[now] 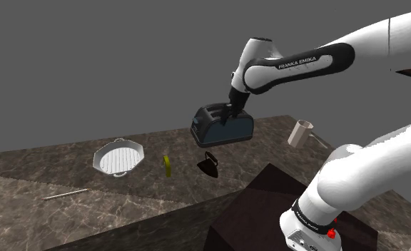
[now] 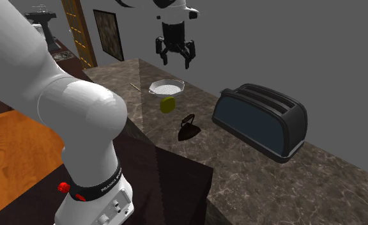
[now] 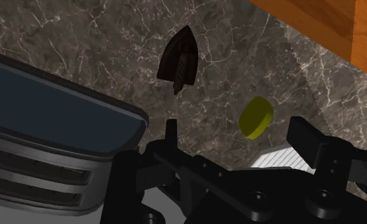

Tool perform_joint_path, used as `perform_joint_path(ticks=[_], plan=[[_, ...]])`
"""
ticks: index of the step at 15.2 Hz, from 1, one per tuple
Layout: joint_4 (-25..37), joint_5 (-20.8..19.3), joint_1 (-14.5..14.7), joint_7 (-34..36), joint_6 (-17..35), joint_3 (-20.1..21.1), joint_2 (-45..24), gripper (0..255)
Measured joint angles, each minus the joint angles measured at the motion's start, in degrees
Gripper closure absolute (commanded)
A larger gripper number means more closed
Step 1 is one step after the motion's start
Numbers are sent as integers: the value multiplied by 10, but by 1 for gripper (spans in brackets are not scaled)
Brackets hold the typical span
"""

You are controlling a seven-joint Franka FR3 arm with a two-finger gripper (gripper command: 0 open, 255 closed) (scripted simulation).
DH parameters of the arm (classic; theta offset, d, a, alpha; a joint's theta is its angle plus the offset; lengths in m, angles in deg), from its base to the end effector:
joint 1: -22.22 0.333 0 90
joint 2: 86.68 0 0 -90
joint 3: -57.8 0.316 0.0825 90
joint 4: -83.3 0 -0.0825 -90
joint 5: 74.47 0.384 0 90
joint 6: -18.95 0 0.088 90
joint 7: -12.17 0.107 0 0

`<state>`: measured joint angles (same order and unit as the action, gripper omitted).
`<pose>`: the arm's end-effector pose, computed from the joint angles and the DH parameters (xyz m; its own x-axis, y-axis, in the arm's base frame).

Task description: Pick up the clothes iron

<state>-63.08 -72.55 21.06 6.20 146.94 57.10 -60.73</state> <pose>0.4099 -0.0123 0.4354 0.9896 0.0518 0.1340 0.0551 -0.9983 -0.0204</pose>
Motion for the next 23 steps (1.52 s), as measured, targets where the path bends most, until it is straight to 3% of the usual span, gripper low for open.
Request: perform_joint_path(ticks=[10, 20, 23], plan=[[22, 26, 3, -50, 186, -19, -223, 0], [127, 82, -13, -116, 299, -8, -458, 0], [146, 90, -19, -127, 320, -2, -499, 0]])
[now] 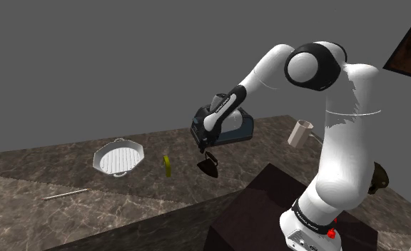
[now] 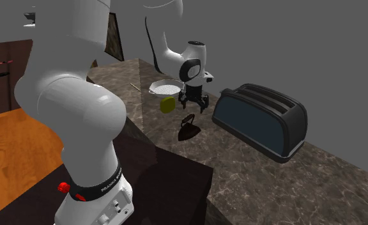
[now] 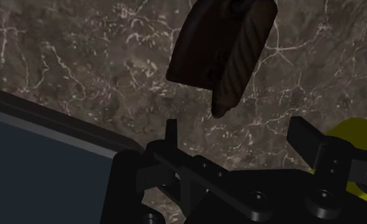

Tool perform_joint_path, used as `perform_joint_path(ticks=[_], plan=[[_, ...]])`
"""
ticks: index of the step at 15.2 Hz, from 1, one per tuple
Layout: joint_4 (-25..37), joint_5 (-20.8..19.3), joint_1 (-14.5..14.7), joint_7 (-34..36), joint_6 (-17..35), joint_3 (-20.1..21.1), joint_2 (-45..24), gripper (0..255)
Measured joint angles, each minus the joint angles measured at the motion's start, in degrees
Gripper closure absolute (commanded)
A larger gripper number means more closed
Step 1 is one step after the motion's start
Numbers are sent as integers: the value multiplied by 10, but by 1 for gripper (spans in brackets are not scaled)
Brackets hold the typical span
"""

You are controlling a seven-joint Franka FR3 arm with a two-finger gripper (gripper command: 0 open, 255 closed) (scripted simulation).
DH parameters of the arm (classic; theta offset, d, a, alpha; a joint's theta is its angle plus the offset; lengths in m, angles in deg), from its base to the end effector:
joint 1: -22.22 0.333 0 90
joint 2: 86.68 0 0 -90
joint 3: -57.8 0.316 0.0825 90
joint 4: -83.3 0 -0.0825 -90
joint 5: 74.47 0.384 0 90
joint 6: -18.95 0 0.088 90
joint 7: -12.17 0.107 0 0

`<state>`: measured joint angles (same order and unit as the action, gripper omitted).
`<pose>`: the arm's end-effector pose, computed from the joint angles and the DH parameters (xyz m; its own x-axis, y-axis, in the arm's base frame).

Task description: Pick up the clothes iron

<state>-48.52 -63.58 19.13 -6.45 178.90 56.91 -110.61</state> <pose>0.5295 -0.0459 0.1716 0.9931 0.0785 0.0867 0.0827 -0.9955 -0.0461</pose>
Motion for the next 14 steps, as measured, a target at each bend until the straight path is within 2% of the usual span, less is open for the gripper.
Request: perform_joint_path(ticks=[6, 7, 14], plan=[[12, 9, -7, -10, 35, 9, -47, 0], [13, 9, -7, -10, 37, 10, -50, 255], [13, 10, -8, -10, 40, 11, -51, 255]])
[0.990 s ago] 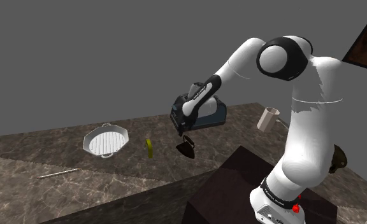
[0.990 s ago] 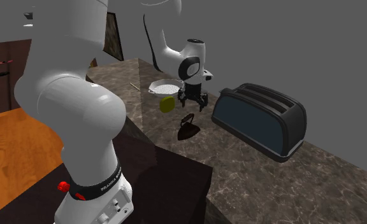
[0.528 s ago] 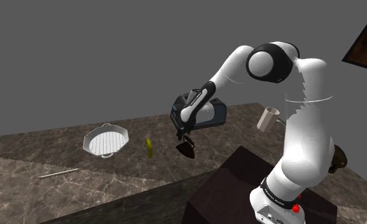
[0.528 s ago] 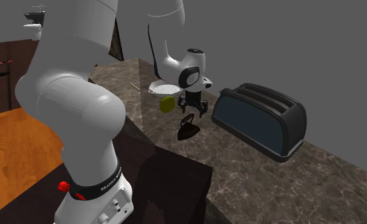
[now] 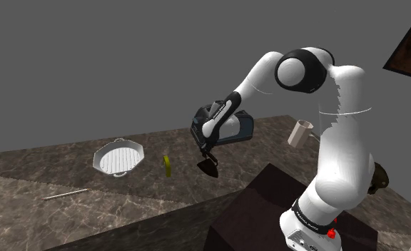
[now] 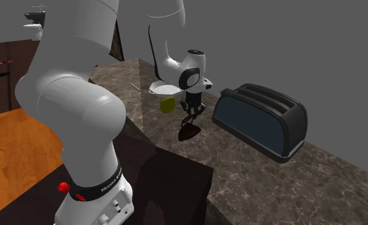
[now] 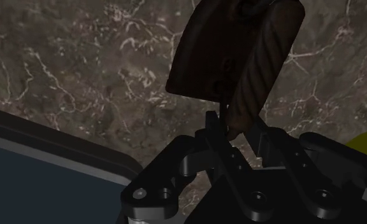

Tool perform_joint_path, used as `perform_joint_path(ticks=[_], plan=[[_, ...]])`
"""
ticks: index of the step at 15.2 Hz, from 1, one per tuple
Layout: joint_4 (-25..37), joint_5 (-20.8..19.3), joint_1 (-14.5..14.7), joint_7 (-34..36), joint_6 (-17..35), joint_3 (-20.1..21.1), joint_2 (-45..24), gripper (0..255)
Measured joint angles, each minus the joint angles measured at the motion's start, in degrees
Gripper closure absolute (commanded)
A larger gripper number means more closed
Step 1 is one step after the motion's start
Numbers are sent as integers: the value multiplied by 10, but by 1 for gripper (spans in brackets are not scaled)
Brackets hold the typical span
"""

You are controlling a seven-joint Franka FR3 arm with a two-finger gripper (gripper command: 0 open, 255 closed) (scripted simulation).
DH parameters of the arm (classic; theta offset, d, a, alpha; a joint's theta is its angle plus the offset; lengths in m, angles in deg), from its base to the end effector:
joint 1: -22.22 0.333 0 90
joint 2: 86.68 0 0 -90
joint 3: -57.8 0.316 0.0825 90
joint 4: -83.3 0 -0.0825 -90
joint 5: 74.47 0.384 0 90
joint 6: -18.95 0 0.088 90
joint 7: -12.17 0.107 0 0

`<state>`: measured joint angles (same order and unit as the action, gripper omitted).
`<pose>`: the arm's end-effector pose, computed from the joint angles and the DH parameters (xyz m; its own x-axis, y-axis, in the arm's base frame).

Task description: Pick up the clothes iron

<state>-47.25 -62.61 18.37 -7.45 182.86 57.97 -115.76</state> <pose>0.5295 -0.0453 0.1372 0.9930 0.0785 0.0878 0.0828 -0.9955 -0.0461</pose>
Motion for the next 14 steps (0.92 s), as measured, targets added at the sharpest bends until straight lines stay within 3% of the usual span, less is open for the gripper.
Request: perform_joint_path(ticks=[14], plan=[[-18, -15, 10, 14, -59, -15, 77, 255]])
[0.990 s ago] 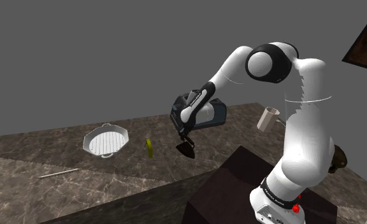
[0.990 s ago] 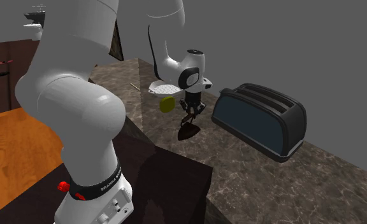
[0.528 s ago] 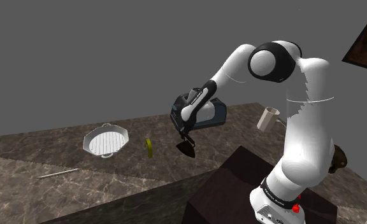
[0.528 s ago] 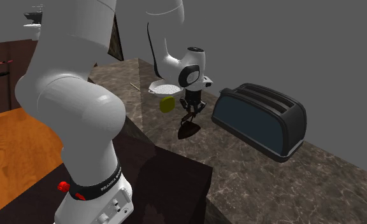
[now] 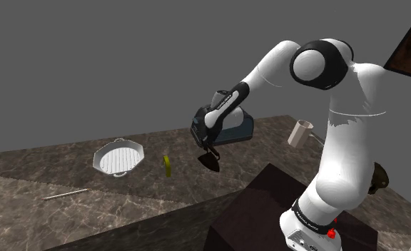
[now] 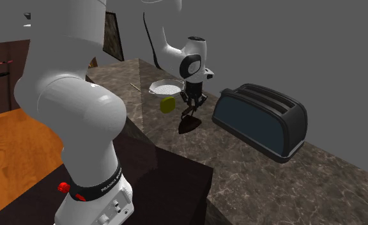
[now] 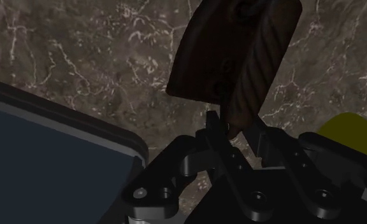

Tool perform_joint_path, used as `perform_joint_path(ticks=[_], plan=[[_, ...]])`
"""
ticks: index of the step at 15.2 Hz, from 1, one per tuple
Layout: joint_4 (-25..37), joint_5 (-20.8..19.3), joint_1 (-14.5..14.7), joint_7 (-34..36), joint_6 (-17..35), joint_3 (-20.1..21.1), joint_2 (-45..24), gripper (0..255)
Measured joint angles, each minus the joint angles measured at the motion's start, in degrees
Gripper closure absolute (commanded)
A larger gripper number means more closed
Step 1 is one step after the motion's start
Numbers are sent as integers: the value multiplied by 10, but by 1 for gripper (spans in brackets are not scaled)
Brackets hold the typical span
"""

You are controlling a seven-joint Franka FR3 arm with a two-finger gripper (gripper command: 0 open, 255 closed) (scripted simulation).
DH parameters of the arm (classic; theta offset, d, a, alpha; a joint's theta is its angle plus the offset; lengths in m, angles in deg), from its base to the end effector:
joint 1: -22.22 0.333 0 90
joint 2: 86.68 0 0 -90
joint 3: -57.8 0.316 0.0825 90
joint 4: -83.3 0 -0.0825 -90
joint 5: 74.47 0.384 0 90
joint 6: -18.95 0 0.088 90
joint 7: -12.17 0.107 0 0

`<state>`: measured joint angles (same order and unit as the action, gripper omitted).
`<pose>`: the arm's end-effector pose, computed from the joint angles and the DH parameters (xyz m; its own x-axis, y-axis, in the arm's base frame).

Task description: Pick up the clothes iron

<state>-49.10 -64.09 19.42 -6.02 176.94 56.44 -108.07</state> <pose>0.5287 -0.0463 0.1886 0.9931 0.0789 0.0869 0.0831 -0.9955 -0.0463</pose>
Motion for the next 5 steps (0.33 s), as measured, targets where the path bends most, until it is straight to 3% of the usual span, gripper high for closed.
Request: perform_joint_path(ticks=[5], plan=[[-3, -9, 5, 9, -31, -6, 34, 255]])
